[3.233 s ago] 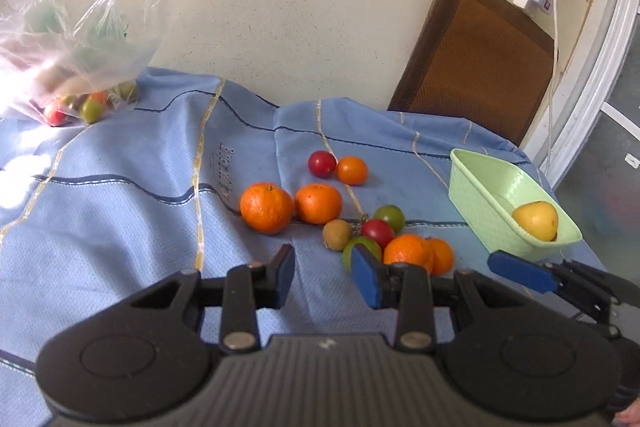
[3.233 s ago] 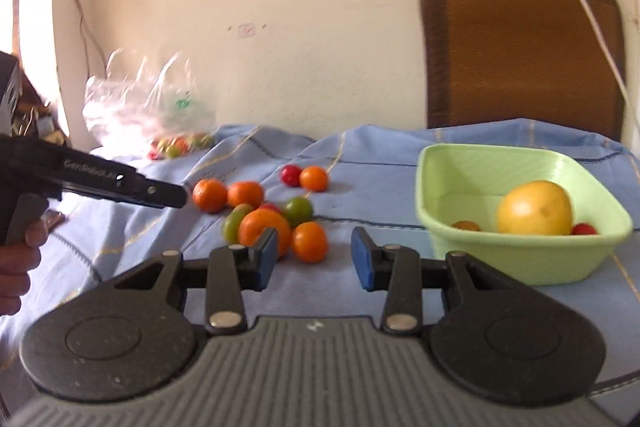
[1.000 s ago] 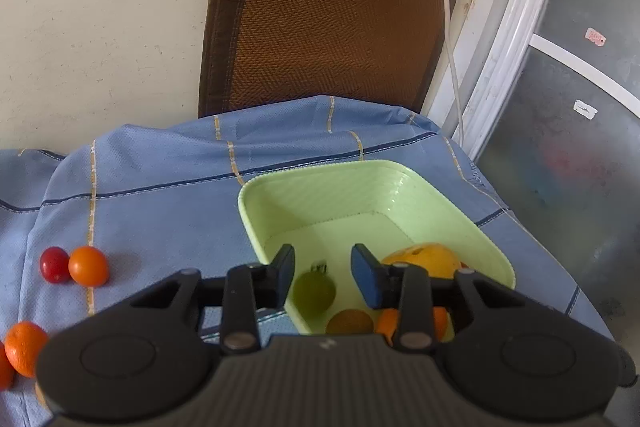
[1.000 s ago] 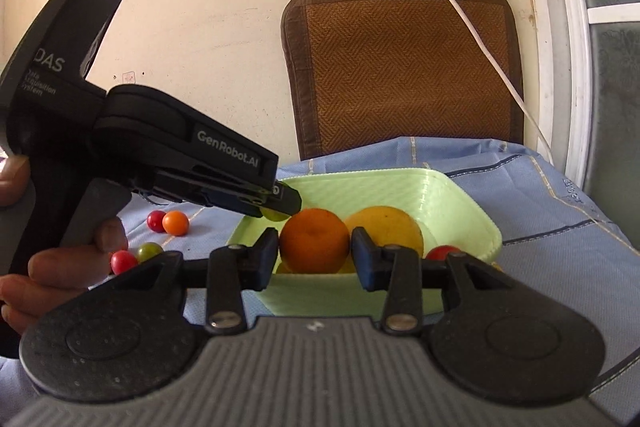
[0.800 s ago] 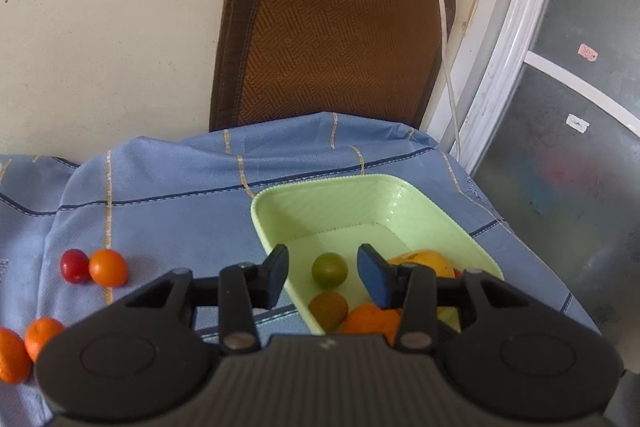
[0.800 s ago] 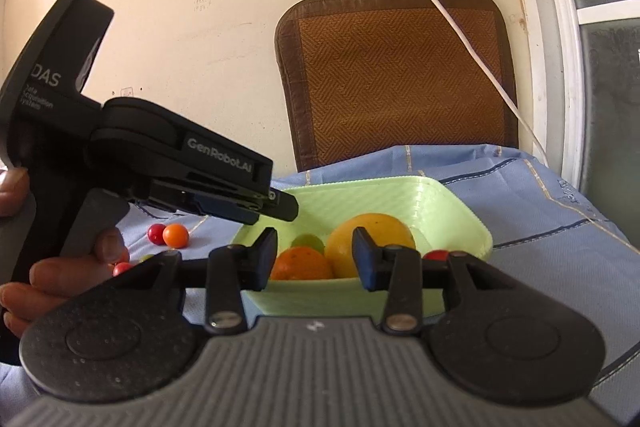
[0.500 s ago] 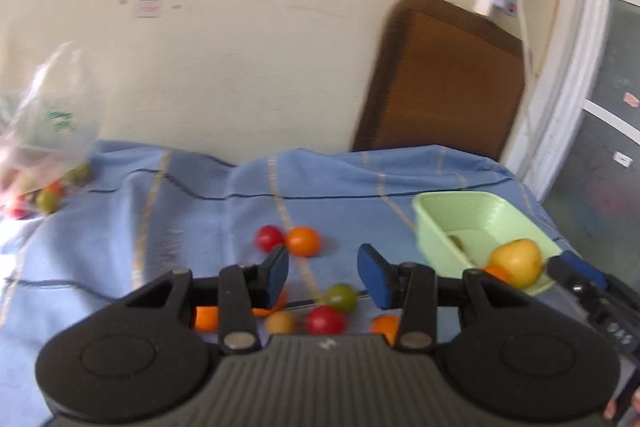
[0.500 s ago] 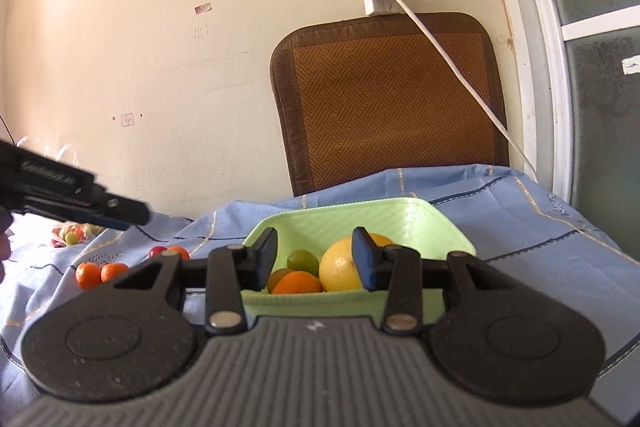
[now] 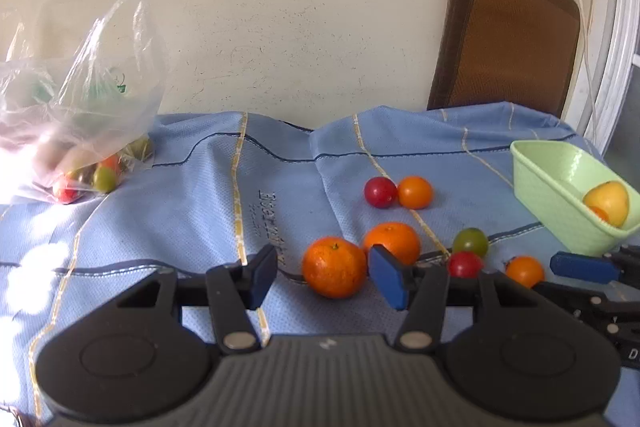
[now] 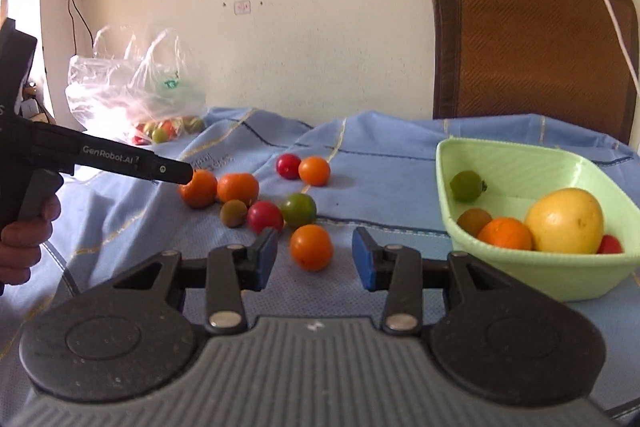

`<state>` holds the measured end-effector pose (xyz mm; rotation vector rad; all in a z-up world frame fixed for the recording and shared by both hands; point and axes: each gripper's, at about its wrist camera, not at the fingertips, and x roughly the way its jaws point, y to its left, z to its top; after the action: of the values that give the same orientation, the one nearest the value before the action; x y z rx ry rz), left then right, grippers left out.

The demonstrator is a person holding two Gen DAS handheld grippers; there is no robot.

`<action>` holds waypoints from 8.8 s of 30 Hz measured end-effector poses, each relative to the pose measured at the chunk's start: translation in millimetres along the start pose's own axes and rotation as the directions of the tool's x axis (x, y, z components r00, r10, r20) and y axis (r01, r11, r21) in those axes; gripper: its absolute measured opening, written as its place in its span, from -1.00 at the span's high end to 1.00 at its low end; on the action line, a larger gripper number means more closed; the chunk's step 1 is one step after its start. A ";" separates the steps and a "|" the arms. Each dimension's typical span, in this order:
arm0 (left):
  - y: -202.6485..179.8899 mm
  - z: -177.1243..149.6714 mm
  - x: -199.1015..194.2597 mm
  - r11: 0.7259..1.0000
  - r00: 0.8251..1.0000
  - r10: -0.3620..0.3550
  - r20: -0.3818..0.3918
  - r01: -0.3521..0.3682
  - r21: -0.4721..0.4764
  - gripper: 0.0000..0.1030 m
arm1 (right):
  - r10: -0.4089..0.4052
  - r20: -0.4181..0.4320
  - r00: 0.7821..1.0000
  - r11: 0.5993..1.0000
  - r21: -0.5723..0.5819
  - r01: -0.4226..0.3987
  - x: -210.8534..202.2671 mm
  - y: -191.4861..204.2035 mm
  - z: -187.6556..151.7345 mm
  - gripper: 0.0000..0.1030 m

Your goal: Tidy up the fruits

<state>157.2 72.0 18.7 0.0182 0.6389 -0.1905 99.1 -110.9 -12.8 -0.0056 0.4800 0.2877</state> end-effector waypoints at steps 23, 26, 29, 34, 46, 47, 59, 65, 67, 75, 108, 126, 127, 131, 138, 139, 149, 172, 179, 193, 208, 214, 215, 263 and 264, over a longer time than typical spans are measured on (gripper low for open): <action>-4.6 -19.9 -2.4 1.000 1.000 -0.014 -0.026 0.013 -0.019 0.25 | 0.001 -0.063 0.998 0.998 0.065 0.003 8.0 -5.0 -8.8 0.42; -14.6 -31.1 -21.6 0.998 0.998 -0.058 -0.022 0.058 -0.023 0.25 | -0.014 -0.043 0.999 0.998 0.061 0.016 -7.3 -4.0 -17.3 0.42; -38.3 -41.1 -39.8 0.993 0.993 -0.115 -0.011 0.116 0.007 0.25 | -0.032 -0.029 0.999 0.998 0.054 0.033 -25.2 -4.0 -28.1 0.42; -98.4 -49.9 -54.4 0.969 0.975 -0.220 -0.016 0.221 0.115 0.25 | -0.073 0.003 0.997 0.994 0.085 0.073 -55.7 -17.2 -45.6 0.42; -184.4 6.2 -33.4 0.940 0.957 -0.292 -0.003 0.287 0.185 0.24 | -0.289 0.181 0.940 0.941 0.236 0.243 -110.5 -86.1 -48.4 0.42; -188.9 12.1 -29.6 0.941 0.957 -0.291 -0.002 0.287 0.179 0.24 | -0.297 0.191 0.935 0.936 0.249 0.247 -111.1 -93.0 -45.4 0.42; -216.8 53.9 31.9 0.960 0.968 -0.250 -0.028 0.252 0.123 0.24 | -0.338 0.187 0.922 0.925 0.245 0.290 -78.7 -141.3 -21.1 0.42; -221.3 50.1 45.3 0.964 0.972 -0.229 -0.044 0.233 0.129 0.22 | -0.341 0.186 0.921 0.926 0.234 0.296 -67.2 -147.5 -18.3 0.40; -221.8 48.2 44.9 0.964 0.974 -0.222 -0.038 0.225 0.138 0.18 | -0.330 0.194 0.924 0.930 0.236 0.282 -66.5 -147.9 -19.4 0.36; -217.2 38.8 12.4 0.979 0.988 -0.154 0.025 0.149 0.141 0.03 | -0.339 0.239 0.910 0.922 0.279 0.269 -78.7 -148.1 -23.5 0.33; -180.9 -60.5 -37.5 0.985 0.990 0.144 -0.002 -0.143 0.092 -0.16 | -0.335 0.202 0.920 0.871 0.440 0.220 -116.0 -110.4 -66.5 0.30; -180.0 -61.5 -36.3 0.984 0.988 0.153 0.006 -0.153 0.096 -0.28 | -0.332 0.196 0.923 0.869 0.444 0.218 -114.2 -110.7 -66.6 0.14; -180.2 -61.2 -36.3 0.984 0.988 0.153 0.003 -0.153 0.096 -0.28 | -0.332 0.197 0.923 0.869 0.445 0.218 -114.2 -110.8 -66.7 0.14; -176.6 -56.9 -37.6 0.987 0.990 0.139 -0.033 -0.136 0.081 -0.28 | -0.331 0.197 0.923 0.870 0.443 0.217 -114.3 -111.3 -66.8 0.14; -170.1 -53.4 -46.4 0.995 0.993 0.100 -0.066 -0.098 0.035 -0.28 | -0.331 0.191 0.924 0.870 0.442 0.220 -113.7 -111.0 -66.9 0.14; -169.5 -53.2 -47.8 0.995 0.993 0.094 -0.067 -0.092 0.030 -0.28 | -0.332 0.191 0.924 0.870 0.441 0.221 -113.4 -110.8 -67.0 0.14; -160.1 -49.2 -59.5 0.997 0.996 0.078 -0.045 -0.079 -0.009 -0.28 | -0.337 0.175 0.925 0.869 0.436 0.234 -111.5 -109.6 -67.3 0.14; -23.3 -22.9 -54.9 0.987 0.999 0.049 0.019 -0.046 -0.153 -0.09 | 0.012 0.047 0.999 0.999 0.037 -0.013 -53.8 -8.6 -29.6 0.15; -20.8 -10.5 -38.8 0.991 1.000 -0.012 0.024 0.015 -0.134 -0.06 | 0.066 -0.042 0.997 0.992 -0.102 -0.070 13.7 30.1 3.3 0.16; -28.6 -8.1 -4.9 0.987 0.992 -0.118 -0.051 0.112 -0.114 0.07 | 0.080 -0.097 0.992 0.994 -0.070 -0.087 43.8 22.6 9.9 0.44; -65.3 -13.9 5.1 0.999 0.998 -0.002 -0.070 -0.002 -0.054 0.54 | 0.045 -0.023 0.999 0.996 0.081 -0.043 -10.3 -10.0 -19.2 0.44; -93.4 -32.7 -17.7 0.993 0.991 -0.116 -0.061 0.113 -0.046 0.54 | 0.023 0.013 1.000 0.994 0.107 -0.024 -39.0 -18.4 -35.4 0.44; -101.6 -34.7 -20.5 0.990 0.989 -0.138 -0.058 0.136 -0.029 0.54 | 0.016 0.017 1.000 0.993 0.114 -0.018 -43.5 -20.7 -38.0 0.44; -44.1 32.4 -24.4 0.953 0.984 -0.116 0.135 0.148 -0.263 0.40 | -0.356 0.279 0.892 0.874 0.437 0.213 -80.7 -199.5 -19.0 0.37; -32.8 26.6 -27.7 0.955 0.989 -0.079 0.121 0.110 -0.274 0.40 | -0.364 0.291 0.885 0.879 0.422 0.223 -81.2 -195.7 -18.8 0.37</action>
<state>145.1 42.5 57.9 -0.2955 0.5535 -0.1906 75.4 -322.2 -4.6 0.3456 0.1523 -0.1168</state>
